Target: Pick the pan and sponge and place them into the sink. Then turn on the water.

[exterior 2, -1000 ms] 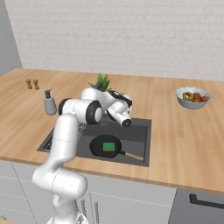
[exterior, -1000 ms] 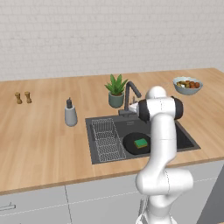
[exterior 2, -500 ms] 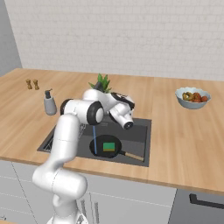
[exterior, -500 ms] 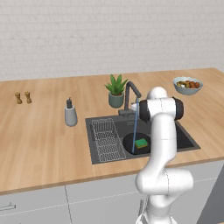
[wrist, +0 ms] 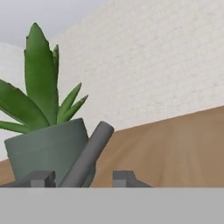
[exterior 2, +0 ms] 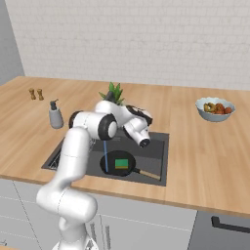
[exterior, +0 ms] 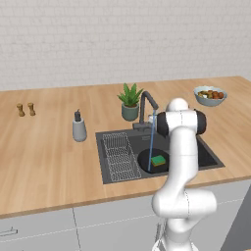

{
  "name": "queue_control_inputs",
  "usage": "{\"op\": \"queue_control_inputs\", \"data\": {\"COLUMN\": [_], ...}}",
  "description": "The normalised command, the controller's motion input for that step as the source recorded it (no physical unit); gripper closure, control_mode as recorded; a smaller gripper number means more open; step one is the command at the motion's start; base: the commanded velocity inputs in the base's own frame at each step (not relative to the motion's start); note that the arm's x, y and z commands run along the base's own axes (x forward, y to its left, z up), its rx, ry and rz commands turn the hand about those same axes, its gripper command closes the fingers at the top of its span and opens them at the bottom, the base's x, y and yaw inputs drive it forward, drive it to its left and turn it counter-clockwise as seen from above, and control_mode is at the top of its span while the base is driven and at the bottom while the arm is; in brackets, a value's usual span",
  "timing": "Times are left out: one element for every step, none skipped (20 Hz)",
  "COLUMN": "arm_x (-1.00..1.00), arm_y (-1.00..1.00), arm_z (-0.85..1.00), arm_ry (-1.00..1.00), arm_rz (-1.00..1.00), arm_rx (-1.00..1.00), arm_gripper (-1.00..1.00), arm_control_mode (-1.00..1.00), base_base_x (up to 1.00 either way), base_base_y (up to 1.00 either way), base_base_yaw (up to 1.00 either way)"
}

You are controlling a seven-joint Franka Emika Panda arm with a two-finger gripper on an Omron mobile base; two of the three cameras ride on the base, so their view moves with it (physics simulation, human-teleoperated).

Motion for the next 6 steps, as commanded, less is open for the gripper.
{"op": "queue_control_inputs", "data": {"arm_x": [-0.04,0.0,0.0,0.0,0.0,0.0], "arm_y": [-1.0,-1.0,-1.0,-1.0,-1.0,-1.0], "arm_z": [0.0,0.12,0.24,0.36,0.52,0.62], "arm_ry": [-0.04,-0.05,-0.03,-0.03,-0.02,-0.01], "arm_rz": [0.0,0.0,0.0,0.0,0.0,0.0], "arm_rx": [0.29,0.33,0.37,0.38,0.4,0.41], "arm_gripper": [1.0,1.0,1.0,1.0,1.0,1.0], "arm_control_mode": [-1.0,-1.0,-1.0,-1.0,-1.0,-1.0], "base_base_x": [0.0,0.0,0.0,0.0,0.0,0.0], "base_base_y": [0.0,0.0,0.0,0.0,0.0,0.0], "base_base_yaw": [0.0,0.0,0.0,0.0,0.0,0.0]}}
